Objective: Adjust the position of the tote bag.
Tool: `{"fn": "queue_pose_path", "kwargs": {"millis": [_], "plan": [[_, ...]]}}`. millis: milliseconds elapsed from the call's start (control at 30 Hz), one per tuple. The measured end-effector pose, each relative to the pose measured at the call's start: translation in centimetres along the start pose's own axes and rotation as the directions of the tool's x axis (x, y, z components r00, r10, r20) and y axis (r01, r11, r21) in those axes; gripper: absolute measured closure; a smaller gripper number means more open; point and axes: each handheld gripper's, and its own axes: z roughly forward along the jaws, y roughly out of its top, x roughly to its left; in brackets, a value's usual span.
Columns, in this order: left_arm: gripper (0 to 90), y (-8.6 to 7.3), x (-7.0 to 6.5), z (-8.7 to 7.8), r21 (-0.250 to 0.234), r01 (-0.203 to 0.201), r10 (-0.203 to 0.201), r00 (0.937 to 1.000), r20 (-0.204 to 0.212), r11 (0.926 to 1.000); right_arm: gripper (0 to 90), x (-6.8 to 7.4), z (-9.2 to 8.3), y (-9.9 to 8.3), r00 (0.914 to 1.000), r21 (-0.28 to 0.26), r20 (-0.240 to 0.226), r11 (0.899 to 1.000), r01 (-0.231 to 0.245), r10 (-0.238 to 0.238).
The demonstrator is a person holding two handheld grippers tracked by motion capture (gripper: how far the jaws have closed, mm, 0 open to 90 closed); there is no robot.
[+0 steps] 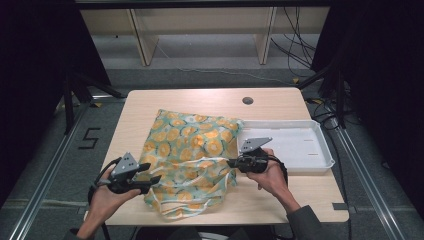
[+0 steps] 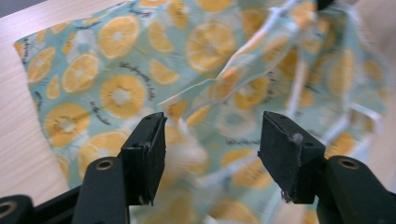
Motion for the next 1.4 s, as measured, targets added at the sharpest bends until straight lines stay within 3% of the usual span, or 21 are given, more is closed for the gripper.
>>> {"fn": "queue_pose_path", "kwargs": {"millis": [33, 67, 133, 167, 233, 367, 400, 500, 700, 733, 767, 833, 933, 967, 1000, 1033, 1167, 1233, 1300, 1333, 1400], "plan": [[41.6, -0.2, -0.3, -0.1, -0.002, -0.043, 0.043, 0.9991, -0.008, 0.9991, 90.0, 0.0, 0.0, 0.0, 1.0000, -0.005, -0.001, 1.000, 0.003, -0.003], [42.4, -0.2, -0.3, -0.1, -0.002, -0.043, 0.043, 0.9991, -0.008, 0.9991, 90.0, -0.2, 0.0, 0.1, 0.9999, -0.014, 0.002, 1.000, 0.015, -0.015], [43.7, -1.2, -2.0, 0.4, 0.038, -0.065, 0.065, 0.9978, -0.010, 0.9972, 90.0, -0.2, -0.2, 0.1, 0.9999, -0.001, 0.009, 1.000, -0.006, 0.006], [44.8, -1.2, -2.0, 0.4, 0.038, -0.065, 0.065, 0.9978, -0.010, 0.9972, 90.0, -0.2, -0.2, 0.1, 0.9999, -0.001, 0.009, 1.000, -0.006, 0.006], [45.3, -1.6, -2.6, 1.3, 0.060, -0.109, 0.109, 0.9941, 0.001, 0.9923, 90.0, -0.2, -0.2, 0.0, 0.9998, -0.005, 0.006, 1.000, -0.018, 0.018], [40.6, -2.1, -2.8, 3.2, 0.115, -0.123, 0.127, 0.9914, -0.031, 0.9857, 90.0, -0.2, -0.2, 0.0, 0.9998, -0.010, 0.004, 1.000, -0.019, 0.019], [37.8, -2.2, -2.7, 3.7, 0.125, -0.136, 0.142, 0.9889, -0.043, 0.9828, 90.0, -0.3, -0.3, 0.1, 1.0000, -0.003, 0.000, 1.000, -0.001, 0.001], [31.3, -2.4, -3.0, 4.7, 0.156, -0.149, 0.160, 0.9849, -0.065, 0.9765, 90.0, -0.4, -0.3, 0.1, 0.9999, -0.010, -0.004, 1.000, -0.015, 0.015], [33.5, -2.3, -3.4, 6.5, 0.201, -0.170, 0.195, 0.9742, -0.113, 0.9647, 90.0, -0.5, -0.2, 0.2, 0.9999, -0.025, -0.002, 1.000, -0.016, 0.016], [33.5, -2.2, -3.3, 6.8, 0.207, -0.200, 0.226, 0.9673, -0.115, 0.9577, 90.0, -0.5, -0.2, 0.3, 0.9998, -0.009, -0.019, 1.000, -0.008, 0.008], [34.8, -2.2, -3.4, 7.1, 0.219, -0.191, 0.219, 0.9691, -0.112, 0.9569, 90.0, -0.5, -0.2, 0.3, 0.9999, -0.012, -0.016, 1.000, -0.003, 0.003], [41.9, -2.0, -3.4, 7.5, 0.226, -0.208, 0.238, 0.9643, -0.116, 0.9516, 90.0, -0.3, -0.2, 0.4, 0.9995, -0.011, -0.016, 1.000, -0.027, 0.026], [72.8, -1.8, -3.1, 7.7, 0.216, -0.240, 0.265, 0.9597, -0.094, 0.9464, 90.0, -0.6, -0.1, 0.4, 0.9998, -0.025, -0.012, 1.000, -0.015, 0.015], [72.8, -1.7, -2.9, 7.6, 0.207, -0.251, 0.271, 0.9593, -0.078, 0.9457, 90.0, -0.6, -0.1, 0.4, 0.9998, -0.025, -0.012, 1.000, -0.015, 0.015], [86.9, -1.3, -2.6, 7.1, 0.165, -0.243, 0.256, 0.9643, -0.066, 0.9559, 87.9, -0.7, -0.1, 0.3, 0.9999, -0.020, -0.003, 1.000, -0.013, 0.013], [89.5, -1.1, -2.4, 6.8, 0.148, -0.244, 0.254, 0.9658, -0.053, 0.9584, 83.1, -0.6, -0.2, 0.4, 0.9997, 0.007, 0.009, 1.000, -0.022, 0.021], [89.9, 0.0, -2.1, 5.8, 0.114, -0.235, 0.240, 0.9702, -0.033, 0.9653, 72.6, -0.3, -0.2, 0.6, 0.9991, 0.021, 0.038, 1.000, -0.017, 0.016], [90.0, 0.9, -1.8, 5.0, 0.090, -0.235, 0.238, 0.9709, -0.023, 0.9677, 59.8, 0.3, -1.2, 1.5, 0.9965, 0.018, 0.083, 1.000, 0.007, -0.009], [90.0, 2.0, -1.5, 4.5, 0.065, -0.229, 0.231, 0.9727, -0.022, 0.9712, 58.0, 0.6, -1.6, 1.9, 0.9950, 0.004, 0.099, 1.000, 0.015, -0.015], [90.0, 3.1, -1.2, 4.3, 0.025, -0.220, 0.220, 0.9752, -0.019, 0.9752, 55.6, 1.5, -2.8, 2.9, 0.9938, -0.042, 0.102, 0.998, 0.047, -0.042], [90.0, 3.6, -1.1, 4.2, 0.017, -0.226, 0.226, 0.9741, -0.012, 0.9741, 55.6, 2.0, -3.4, 3.4, 0.9938, -0.060, 0.095, 0.996, 0.064, -0.058]]}}
